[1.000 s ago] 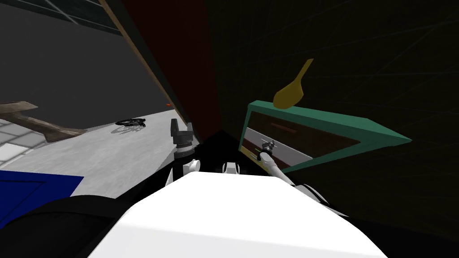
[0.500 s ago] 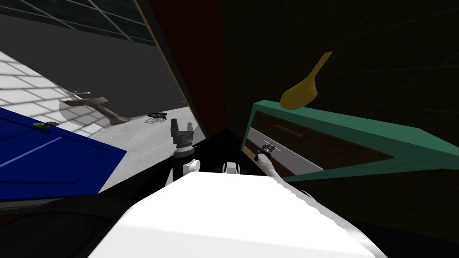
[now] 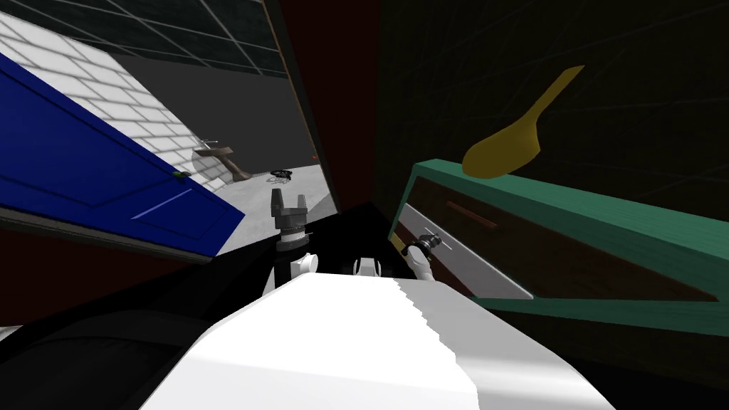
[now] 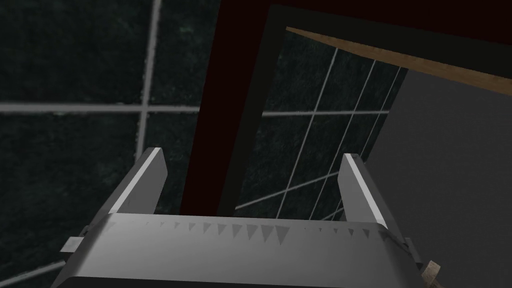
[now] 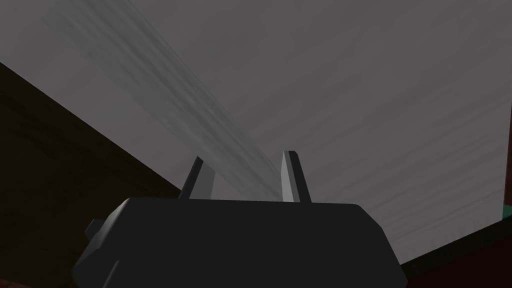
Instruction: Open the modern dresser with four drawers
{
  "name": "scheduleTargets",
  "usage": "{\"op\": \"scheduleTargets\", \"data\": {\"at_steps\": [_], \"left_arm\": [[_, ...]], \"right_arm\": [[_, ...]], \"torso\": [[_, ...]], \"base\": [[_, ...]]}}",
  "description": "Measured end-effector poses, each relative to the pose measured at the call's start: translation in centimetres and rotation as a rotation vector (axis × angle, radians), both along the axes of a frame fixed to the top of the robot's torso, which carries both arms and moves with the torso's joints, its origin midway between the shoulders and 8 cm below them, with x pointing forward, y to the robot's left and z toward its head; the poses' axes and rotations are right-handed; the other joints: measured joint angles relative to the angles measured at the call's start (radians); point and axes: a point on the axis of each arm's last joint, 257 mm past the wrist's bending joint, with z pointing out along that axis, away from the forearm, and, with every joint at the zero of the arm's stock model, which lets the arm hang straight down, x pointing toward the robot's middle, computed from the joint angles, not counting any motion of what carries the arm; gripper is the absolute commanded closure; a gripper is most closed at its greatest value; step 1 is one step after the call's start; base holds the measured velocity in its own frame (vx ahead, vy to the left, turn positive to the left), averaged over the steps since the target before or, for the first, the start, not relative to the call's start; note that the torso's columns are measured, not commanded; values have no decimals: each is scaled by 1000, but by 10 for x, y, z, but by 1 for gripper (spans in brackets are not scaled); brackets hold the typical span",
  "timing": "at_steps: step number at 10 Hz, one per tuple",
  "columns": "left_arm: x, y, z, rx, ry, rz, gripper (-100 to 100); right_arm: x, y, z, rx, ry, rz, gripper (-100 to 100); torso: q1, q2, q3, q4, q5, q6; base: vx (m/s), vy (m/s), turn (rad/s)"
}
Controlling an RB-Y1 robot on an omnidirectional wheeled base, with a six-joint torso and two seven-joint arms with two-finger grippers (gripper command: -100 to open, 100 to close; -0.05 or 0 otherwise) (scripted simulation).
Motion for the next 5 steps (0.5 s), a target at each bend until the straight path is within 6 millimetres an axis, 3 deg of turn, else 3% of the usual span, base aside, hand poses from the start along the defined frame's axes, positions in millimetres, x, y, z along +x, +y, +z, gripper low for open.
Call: {"op": "scheduleTargets", "data": {"at_steps": [1,5], "left_arm": [[0,0,0,0,0,0,0],[0,0,0,0,0,0,0]], "right_arm": [[-12,1,0,1,7,-42,100],[-11,13,3,7,9,-52,100]], "torso": [[0,1,0,-1,1,3],[2,3,1,1,2,4]], "base": [[-58,-35,109],[-60,121,-28]]}}
